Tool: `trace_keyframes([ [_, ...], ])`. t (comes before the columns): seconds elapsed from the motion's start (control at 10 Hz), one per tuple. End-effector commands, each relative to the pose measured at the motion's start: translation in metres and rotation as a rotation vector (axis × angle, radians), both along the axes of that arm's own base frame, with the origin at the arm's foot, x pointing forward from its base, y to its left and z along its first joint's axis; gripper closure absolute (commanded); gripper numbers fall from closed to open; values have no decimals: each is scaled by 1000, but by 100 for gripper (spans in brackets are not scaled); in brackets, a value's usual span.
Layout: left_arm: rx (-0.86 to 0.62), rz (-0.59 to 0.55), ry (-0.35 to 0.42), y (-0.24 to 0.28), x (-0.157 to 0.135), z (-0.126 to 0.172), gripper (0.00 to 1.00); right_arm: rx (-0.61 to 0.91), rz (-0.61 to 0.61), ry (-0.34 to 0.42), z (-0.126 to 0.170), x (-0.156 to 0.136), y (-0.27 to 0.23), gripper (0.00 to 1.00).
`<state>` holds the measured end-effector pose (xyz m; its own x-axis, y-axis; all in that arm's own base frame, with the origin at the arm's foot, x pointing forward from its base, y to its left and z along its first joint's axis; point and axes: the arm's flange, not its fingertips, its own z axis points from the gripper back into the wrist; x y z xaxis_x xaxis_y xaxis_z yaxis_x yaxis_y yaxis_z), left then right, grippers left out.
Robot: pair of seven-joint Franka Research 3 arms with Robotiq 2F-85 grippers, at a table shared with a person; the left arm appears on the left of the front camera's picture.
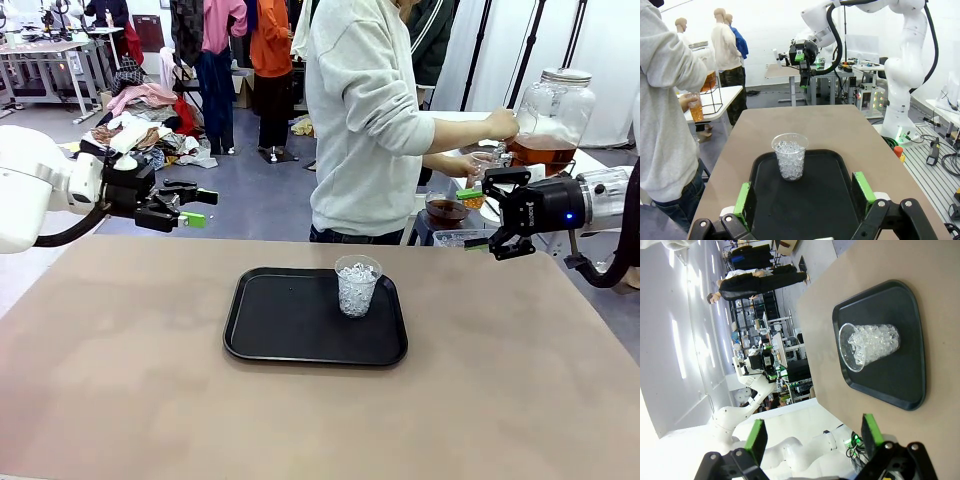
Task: Pour the drink into the iced cup.
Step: Pick up the iced cup indicated by the human and present it to them.
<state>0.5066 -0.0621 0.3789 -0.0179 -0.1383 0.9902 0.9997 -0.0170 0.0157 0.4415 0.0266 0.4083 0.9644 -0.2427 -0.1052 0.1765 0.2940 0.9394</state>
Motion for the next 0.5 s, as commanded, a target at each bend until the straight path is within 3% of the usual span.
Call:
trace_keyframes([
  [0.0,-1,7,-3,1,0,1,0,-1,-1,-4,1,1,1,0],
  [0.4,-1,7,-3,1,0,1,0,-1,-1,-4,1,1,1,0],
])
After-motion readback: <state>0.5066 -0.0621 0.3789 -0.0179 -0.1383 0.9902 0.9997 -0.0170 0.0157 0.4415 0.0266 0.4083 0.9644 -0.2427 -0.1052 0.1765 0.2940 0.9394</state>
